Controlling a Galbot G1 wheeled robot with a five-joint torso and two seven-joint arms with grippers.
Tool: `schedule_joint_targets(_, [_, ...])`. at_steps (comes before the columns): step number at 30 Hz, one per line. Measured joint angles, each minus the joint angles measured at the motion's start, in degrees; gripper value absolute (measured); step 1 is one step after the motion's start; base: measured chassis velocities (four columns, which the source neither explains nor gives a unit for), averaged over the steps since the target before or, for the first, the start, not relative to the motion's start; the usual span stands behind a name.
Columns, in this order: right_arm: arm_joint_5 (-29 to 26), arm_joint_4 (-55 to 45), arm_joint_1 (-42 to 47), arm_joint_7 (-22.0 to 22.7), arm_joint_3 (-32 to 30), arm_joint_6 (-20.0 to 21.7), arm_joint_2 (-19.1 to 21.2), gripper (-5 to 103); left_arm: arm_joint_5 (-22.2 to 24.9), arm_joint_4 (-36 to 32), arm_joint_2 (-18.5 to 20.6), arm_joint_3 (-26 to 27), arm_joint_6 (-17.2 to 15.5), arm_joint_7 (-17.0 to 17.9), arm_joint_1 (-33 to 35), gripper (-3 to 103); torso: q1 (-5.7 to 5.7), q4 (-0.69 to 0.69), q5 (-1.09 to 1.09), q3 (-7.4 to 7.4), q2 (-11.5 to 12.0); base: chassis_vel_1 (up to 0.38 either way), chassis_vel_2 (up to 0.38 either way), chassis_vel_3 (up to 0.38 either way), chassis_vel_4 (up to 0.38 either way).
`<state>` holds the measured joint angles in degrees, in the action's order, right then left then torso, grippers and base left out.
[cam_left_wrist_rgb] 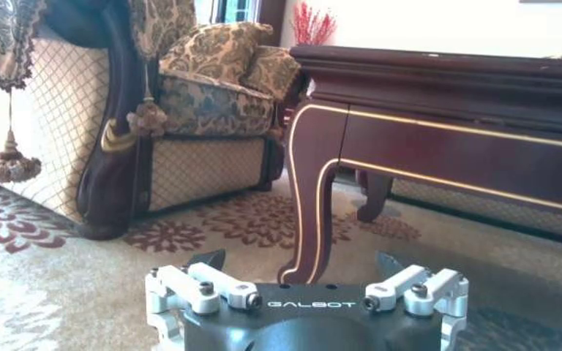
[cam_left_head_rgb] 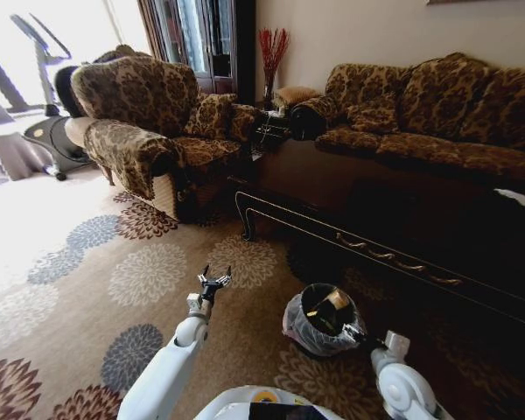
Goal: Pick up the trash from the ground and place it into the trash bin.
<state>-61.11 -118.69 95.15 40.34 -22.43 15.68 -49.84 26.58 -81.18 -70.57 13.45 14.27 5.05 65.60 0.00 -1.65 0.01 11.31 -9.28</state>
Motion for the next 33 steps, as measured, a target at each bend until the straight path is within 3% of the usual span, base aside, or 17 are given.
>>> schedule_joint_targets(14, [3.7,-8.7,7.4,6.4,-0.9,-0.5,0.6,100,0.2,-0.2,0.3,-0.1,0.0,0.0,-0.3,100,0.0,0.0,0.0,-0.01,0.0,0.0,0.0,0.0,0.0])
schedule_joint_targets(20, [6.2,-10.2,10.5,6.8,-1.5,-0.9,-0.2,100,0.2,-0.2,0.3,-0.1,0.1,-0.1,-0.2,100,0.0,0.0,-0.01,-0.01,0.0,0.0,0.0,0.0,0.0])
schedule_joint_targets(23, [15.5,-10.1,12.3,3.5,-1.4,-2.3,-1.1,100,0.3,-0.3,0.4,0.0,0.2,-0.1,-0.1,100,0.0,0.0,-0.01,-0.01,0.0,0.0,0.0,0.0,0.0])
schedule_joint_targets(24, [15.5,-10.1,12.3,3.5,-1.4,-2.3,-1.1,100,0.3,-0.3,0.4,0.0,0.2,-0.1,-0.1,100,0.0,0.0,-0.01,-0.01,0.0,0.0,0.0,0.0,0.0])
schedule_joint_targets(27, [27.4,-6.8,12.8,-4.1,-1.2,-6.3,-2.3,100,0.3,-1.0,0.9,0.7,-0.1,-0.5,0.5,100,0.0,0.01,-0.02,-0.01,0.0,0.0,0.0,0.0,0.0])
schedule_joint_targets(28, [27.4,-6.8,12.8,-4.1,-1.2,-6.3,-2.3,100,0.3,-1.0,0.9,0.7,-0.1,-0.5,0.5,100,0.0,0.01,-0.02,-0.01,0.0,0.0,0.0,0.0,0.0])
schedule_joint_targets(31, [36.1,-1.8,11.2,-11.3,-3.9,-11.9,-4.7,100,-1.4,-2.4,2.6,2.3,-2.3,-4.5,1.6,100,0.0,-0.03,0.02,-0.01,0.0,0.0,0.0,0.0,0.0])
schedule_joint_targets(33, [37.1,-1.4,10.9,-12.7,-4.9,-12.7,-5.4,100,-2.0,-2.7,3.3,2.8,-2.4,-6.1,1.8,100,0.0,-0.02,0.02,-0.01,0.0,0.0,0.0,0.0,0.0])
